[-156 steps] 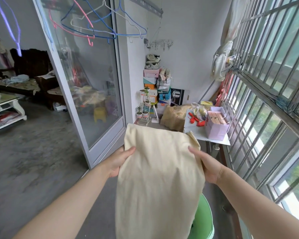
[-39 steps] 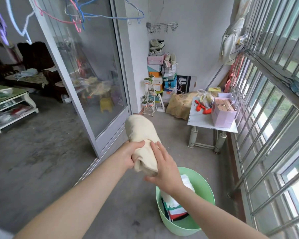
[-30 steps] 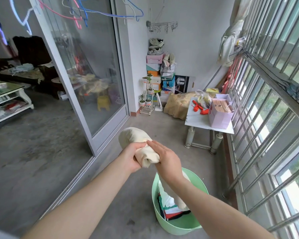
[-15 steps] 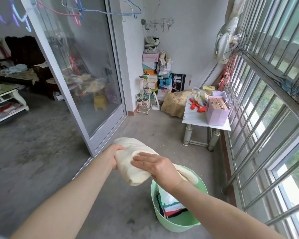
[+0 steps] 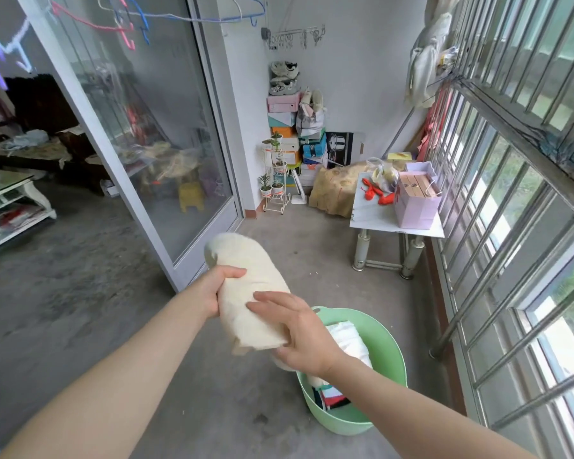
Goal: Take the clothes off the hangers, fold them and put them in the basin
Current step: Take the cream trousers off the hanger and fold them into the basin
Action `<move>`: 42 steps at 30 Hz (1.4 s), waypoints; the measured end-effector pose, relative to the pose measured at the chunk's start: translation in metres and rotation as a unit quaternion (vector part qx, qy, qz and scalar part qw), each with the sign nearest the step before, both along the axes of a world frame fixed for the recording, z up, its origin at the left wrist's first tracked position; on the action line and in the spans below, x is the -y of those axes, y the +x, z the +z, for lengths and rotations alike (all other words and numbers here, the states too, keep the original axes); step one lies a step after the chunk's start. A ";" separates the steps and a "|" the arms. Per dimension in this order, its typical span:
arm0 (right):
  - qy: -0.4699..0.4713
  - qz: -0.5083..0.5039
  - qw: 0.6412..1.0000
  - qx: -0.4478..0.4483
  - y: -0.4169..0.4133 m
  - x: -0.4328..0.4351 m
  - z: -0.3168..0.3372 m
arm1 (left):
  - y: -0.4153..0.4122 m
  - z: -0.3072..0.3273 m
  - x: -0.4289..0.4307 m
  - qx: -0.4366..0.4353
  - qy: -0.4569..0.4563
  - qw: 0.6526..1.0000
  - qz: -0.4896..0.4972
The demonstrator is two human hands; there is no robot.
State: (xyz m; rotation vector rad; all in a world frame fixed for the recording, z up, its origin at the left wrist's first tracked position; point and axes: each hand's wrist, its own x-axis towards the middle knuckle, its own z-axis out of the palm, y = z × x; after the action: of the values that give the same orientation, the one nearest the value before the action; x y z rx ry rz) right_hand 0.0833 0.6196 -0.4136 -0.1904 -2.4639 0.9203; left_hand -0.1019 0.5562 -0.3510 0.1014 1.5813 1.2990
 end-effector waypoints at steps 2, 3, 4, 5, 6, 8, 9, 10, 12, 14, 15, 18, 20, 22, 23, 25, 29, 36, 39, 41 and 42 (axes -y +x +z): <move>-0.175 0.020 0.981 0.077 0.011 0.002 0.004 | -0.004 0.012 -0.001 -0.060 0.040 0.997 -0.030; -0.267 0.004 0.960 0.085 0.014 -0.001 0.003 | -0.006 0.016 -0.002 -0.105 0.061 0.992 -0.041; -0.340 -0.024 0.937 0.079 0.015 -0.007 0.001 | -0.006 0.023 -0.003 -0.142 0.076 0.986 -0.049; -0.384 -0.058 0.919 0.067 0.014 -0.013 -0.002 | -0.004 0.031 -0.003 -0.169 0.085 0.980 -0.055; -0.411 -0.086 0.906 0.063 0.013 -0.019 -0.003 | -0.001 0.038 -0.004 -0.187 0.091 0.976 -0.059; -0.475 -0.101 0.873 0.051 0.007 -0.026 -0.001 | 0.007 0.055 -0.007 -0.215 0.097 0.969 -0.078; -0.517 -0.100 0.849 0.038 0.002 -0.027 0.002 | 0.014 0.062 -0.009 -0.222 0.098 0.965 -0.095; -0.554 -0.098 0.827 0.023 -0.004 -0.028 0.006 | 0.022 0.068 -0.011 -0.230 0.094 0.962 -0.115; -0.594 -0.098 0.799 -0.005 -0.017 -0.030 0.013 | 0.040 0.075 -0.014 -0.232 0.084 0.956 -0.158; -0.646 -0.083 0.757 -0.052 -0.030 -0.034 0.017 | 0.056 0.075 -0.015 -0.206 0.081 0.953 -0.205; -0.679 -0.078 0.726 -0.082 -0.035 -0.038 0.014 | 0.062 0.074 -0.014 -0.191 0.081 0.953 -0.222; -0.720 -0.090 0.674 -0.140 -0.033 -0.048 0.009 | 0.065 0.071 -0.012 -0.155 0.094 0.957 -0.227; -0.725 -0.111 0.661 -0.159 -0.025 -0.049 0.010 | 0.064 0.073 -0.011 -0.134 0.106 0.960 -0.223; -0.745 -0.118 0.639 -0.153 -0.019 -0.049 0.012 | 0.063 0.075 -0.010 -0.112 0.116 0.961 -0.225; -0.757 -0.113 0.627 -0.145 -0.015 -0.048 0.016 | 0.064 0.076 -0.010 -0.098 0.119 0.961 -0.230; -0.776 -0.088 0.608 -0.143 -0.006 -0.054 0.017 | 0.064 0.077 -0.010 -0.066 0.123 0.960 -0.242; -0.799 -0.056 0.576 -0.167 0.016 -0.063 0.024 | 0.064 0.078 -0.009 -0.003 0.132 0.955 -0.264; -0.824 -0.033 0.548 -0.140 0.025 -0.057 0.015 | 0.066 0.076 -0.023 0.029 0.198 0.953 -0.226; -0.825 -0.026 0.539 -0.165 0.033 -0.056 0.020 | 0.061 0.065 -0.023 0.034 0.195 0.963 -0.183; -0.819 -0.037 0.543 -0.183 0.036 -0.058 0.025 | 0.057 0.057 -0.022 0.033 0.193 0.971 -0.135; -0.815 -0.045 0.546 -0.186 0.037 -0.060 0.025 | 0.053 0.053 -0.022 0.036 0.192 0.974 -0.117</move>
State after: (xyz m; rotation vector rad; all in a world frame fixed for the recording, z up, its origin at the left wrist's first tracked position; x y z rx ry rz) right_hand 0.1201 0.6795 -0.3884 -0.5942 -0.4574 2.4983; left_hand -0.0485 0.5778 -0.2981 0.4647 1.2003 1.3871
